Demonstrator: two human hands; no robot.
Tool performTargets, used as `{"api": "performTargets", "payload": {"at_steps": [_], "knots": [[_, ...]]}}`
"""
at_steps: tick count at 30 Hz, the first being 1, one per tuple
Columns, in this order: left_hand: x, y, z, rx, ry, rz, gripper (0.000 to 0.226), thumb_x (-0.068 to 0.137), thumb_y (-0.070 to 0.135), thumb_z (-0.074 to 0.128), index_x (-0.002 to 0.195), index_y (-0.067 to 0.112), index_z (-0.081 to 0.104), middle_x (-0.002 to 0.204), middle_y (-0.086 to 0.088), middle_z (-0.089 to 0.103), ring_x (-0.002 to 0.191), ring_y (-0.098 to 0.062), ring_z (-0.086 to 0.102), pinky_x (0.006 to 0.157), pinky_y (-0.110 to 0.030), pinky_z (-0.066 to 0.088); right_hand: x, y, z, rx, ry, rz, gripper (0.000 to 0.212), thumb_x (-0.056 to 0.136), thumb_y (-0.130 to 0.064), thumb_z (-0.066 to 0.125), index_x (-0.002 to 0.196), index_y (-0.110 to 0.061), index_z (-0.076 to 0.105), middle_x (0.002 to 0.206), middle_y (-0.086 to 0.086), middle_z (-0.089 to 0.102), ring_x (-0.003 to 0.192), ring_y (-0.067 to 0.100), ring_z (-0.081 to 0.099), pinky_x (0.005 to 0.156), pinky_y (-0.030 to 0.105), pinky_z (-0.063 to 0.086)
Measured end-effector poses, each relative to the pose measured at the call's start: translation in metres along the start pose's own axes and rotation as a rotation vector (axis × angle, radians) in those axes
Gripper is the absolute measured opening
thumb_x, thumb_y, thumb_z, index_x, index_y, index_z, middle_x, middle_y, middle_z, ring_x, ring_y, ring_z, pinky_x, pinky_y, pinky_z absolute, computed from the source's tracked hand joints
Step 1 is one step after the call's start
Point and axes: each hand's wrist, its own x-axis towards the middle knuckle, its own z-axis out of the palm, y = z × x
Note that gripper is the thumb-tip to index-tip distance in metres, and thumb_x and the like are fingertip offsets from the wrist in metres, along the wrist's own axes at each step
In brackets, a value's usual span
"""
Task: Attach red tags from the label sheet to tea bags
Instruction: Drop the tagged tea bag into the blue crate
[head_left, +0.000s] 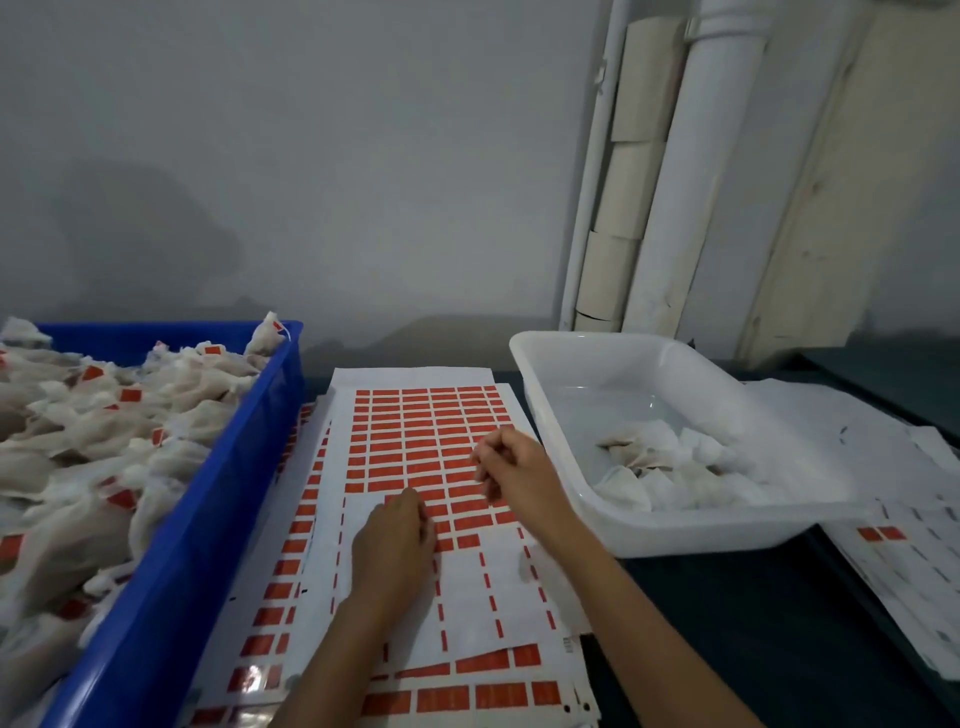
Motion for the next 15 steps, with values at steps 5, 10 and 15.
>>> {"api": "performTargets", "payload": {"at_steps": [5, 10, 15], "knots": [[0.0, -0.003, 0.001, -0.039, 0.015, 0.011, 0.01, 0.089, 0.039, 0.052, 0.095, 0.032, 0.048, 0.098, 0.013, 0.063, 0.07, -0.002, 0.05, 0.074, -0.013, 0.041, 0.019, -0.015, -0.066, -0.272, 0.14, -0.034, 0.011, 0.091, -0.015, 0.051, 0.082, -0.015, 0.056, 0.076, -0.001, 0.06, 0.065, 0.01, 0.058, 0.059, 0.018, 0.047], [0.0, -0.004, 0.003, -0.047, 0.033, 0.01, 0.013, 0.089, 0.038, 0.053, 0.098, 0.029, 0.051, 0.099, 0.011, 0.063, 0.072, -0.002, 0.05, 0.076, -0.016, 0.044, 0.031, 0.012, -0.125, -0.778, 0.097, 0.313, 0.01, 0.08, -0.004, 0.058, 0.088, 0.001, 0.062, 0.088, 0.018, 0.064, 0.089, 0.031, 0.062, 0.074, 0.033, 0.048], [0.0, -0.004, 0.004, -0.048, 0.045, 0.001, 0.016, 0.088, 0.038, 0.053, 0.101, 0.028, 0.052, 0.102, 0.011, 0.064, 0.077, -0.005, 0.056, 0.08, -0.019, 0.047, 0.03, 0.024, -0.13, -0.963, -0.178, 0.53, 0.016, 0.08, -0.017, 0.068, 0.094, -0.016, 0.062, 0.102, 0.013, 0.06, 0.097, 0.025, 0.058, 0.073, 0.025, 0.037]]}}
